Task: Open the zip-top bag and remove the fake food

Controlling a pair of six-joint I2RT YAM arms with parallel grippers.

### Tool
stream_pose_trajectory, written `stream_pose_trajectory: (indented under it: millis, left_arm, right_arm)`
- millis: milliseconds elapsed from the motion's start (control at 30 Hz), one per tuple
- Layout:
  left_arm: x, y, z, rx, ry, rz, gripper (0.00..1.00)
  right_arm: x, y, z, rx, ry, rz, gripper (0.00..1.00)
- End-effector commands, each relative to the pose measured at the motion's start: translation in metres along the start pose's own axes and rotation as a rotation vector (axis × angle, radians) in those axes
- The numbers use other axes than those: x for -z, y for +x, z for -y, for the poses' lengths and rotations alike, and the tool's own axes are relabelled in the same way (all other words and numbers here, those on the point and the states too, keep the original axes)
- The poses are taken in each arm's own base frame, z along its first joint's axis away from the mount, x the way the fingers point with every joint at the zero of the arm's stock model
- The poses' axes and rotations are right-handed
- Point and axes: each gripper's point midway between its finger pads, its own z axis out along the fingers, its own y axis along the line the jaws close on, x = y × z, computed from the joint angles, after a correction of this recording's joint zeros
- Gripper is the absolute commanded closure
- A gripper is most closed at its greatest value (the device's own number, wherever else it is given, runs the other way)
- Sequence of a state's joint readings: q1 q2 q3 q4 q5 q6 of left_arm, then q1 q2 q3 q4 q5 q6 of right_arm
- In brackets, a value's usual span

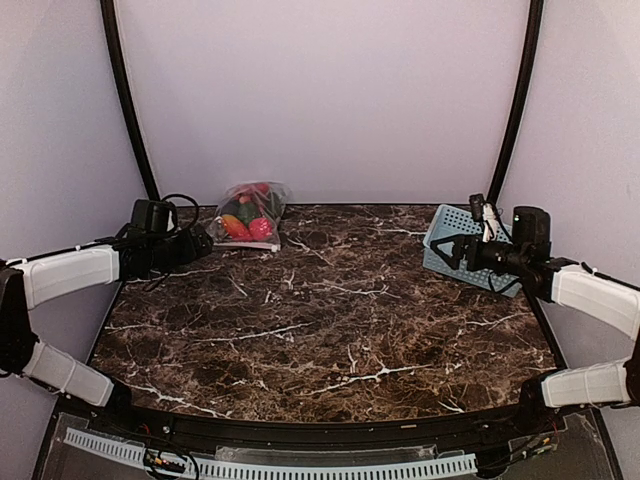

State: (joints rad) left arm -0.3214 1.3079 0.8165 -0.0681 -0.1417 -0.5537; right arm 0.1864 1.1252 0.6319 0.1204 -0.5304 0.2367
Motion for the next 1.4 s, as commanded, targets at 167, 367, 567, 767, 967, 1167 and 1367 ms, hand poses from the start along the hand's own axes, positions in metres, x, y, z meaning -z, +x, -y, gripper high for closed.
stream_pose_trajectory:
  millis: [167,367,567,767,967,1167,1367]
  left_arm:
    - [-0.037,-0.021,0.010,0.190,0.241,0.004,0.01]
    - [-0.077,-0.018,0.018,0.320,0.322,-0.017,0.10]
    - [-0.114,-0.014,0.022,0.453,0.362,-0.037,0.25]
    - [-0.134,-0.014,0.013,0.507,0.333,0.000,0.32]
    - [-0.150,-0.016,0.007,0.521,0.297,0.003,0.38]
    - [-0.161,-0.018,0.005,0.522,0.279,0.012,0.49]
    - [-0.161,-0.024,0.010,0.516,0.305,0.023,0.84]
  right_arm:
    - [0.000,0.002,-0.004,0.036,-0.024,0.022,0.01]
    - [-0.003,0.002,-0.004,0.042,-0.031,0.015,0.01]
    - [-0.004,0.002,-0.003,0.048,-0.029,0.012,0.01]
    - [-0.004,0.005,-0.001,0.048,-0.022,0.007,0.01]
    - [-0.006,0.009,0.001,0.047,-0.019,0.000,0.01]
    - [-0.005,0.007,0.000,0.060,-0.021,0.010,0.01]
    - [-0.005,0.007,-0.005,0.071,-0.051,0.011,0.01]
